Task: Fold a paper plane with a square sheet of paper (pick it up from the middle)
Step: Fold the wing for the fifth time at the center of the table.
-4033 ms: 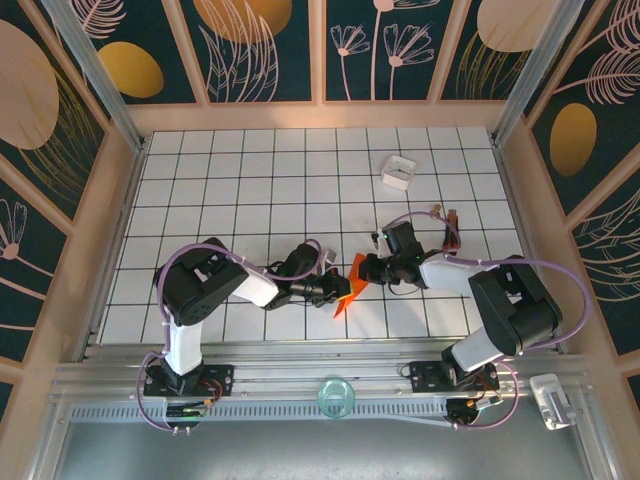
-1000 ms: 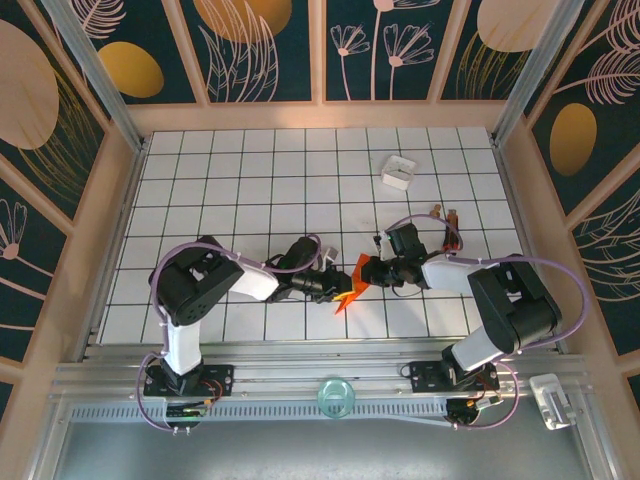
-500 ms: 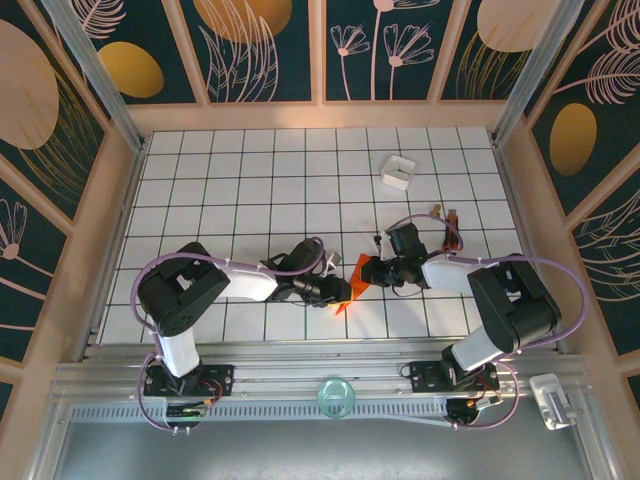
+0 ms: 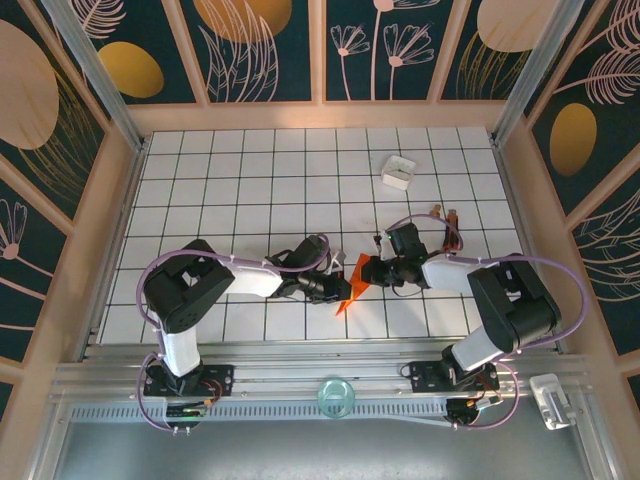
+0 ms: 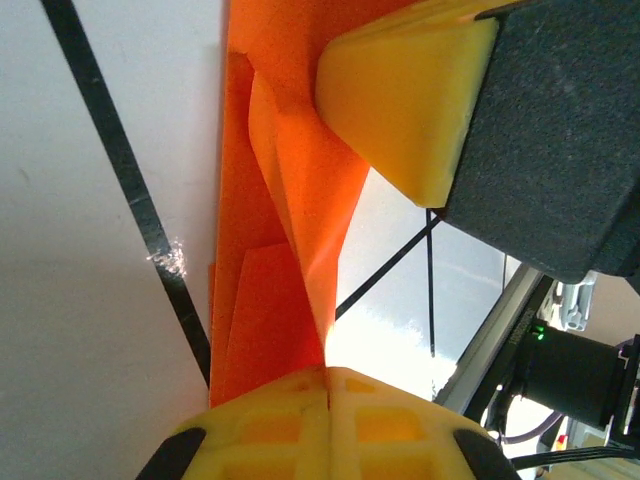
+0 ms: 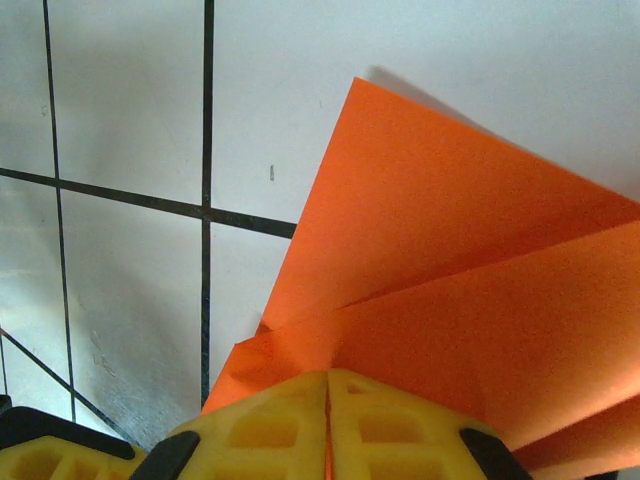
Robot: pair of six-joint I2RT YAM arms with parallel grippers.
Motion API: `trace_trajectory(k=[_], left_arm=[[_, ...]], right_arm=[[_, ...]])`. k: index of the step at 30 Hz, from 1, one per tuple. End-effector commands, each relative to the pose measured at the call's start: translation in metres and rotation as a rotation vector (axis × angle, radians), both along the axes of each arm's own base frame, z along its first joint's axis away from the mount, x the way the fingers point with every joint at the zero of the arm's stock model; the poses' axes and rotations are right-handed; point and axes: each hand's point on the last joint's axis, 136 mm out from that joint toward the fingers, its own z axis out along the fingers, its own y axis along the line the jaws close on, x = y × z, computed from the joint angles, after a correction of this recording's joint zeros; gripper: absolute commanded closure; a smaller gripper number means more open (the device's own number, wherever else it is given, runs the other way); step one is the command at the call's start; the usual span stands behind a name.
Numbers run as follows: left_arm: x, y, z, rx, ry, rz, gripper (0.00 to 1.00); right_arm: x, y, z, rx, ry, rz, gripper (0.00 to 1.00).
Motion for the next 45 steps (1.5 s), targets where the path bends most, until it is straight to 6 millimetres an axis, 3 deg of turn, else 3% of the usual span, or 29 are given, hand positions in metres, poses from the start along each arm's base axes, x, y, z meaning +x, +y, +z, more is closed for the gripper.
trace_trajectory(k=[1,11,16,24,33,45], left_arm=[[-0.004,0.003,-0.011,0.02,0.032,0.009,1.0],[-0.013,0.005,-0.018,-0.004,0.094,0.013,1.0],[-0.014,0.006,-0.019,-0.008,0.111,0.017,1.0],[-0.012,0.004,-0.014,-0.028,0.126,0.032,1.0],[-0.01,0.005,-0.01,-0.031,0.133,0.047,1.0],[-0.01,0.008,-0.013,-0.019,0.132,0.055,0.92]], right_arm=[[-0.002,-0.013,-0.01,-0.073,0.026,-0.015,0.9],[0.004,0.003,0.044,0.12,-0.057,0.005,0.83],[0.004,0.003,0.056,0.166,-0.076,-0.007,0.82],[-0.002,0.007,0.044,0.167,-0.041,-0.002,0.84],[-0.009,-0.014,0.013,0.046,-0.007,-0.049,0.9],[-0.015,-0.025,0.001,0.026,0.001,-0.088,0.93]])
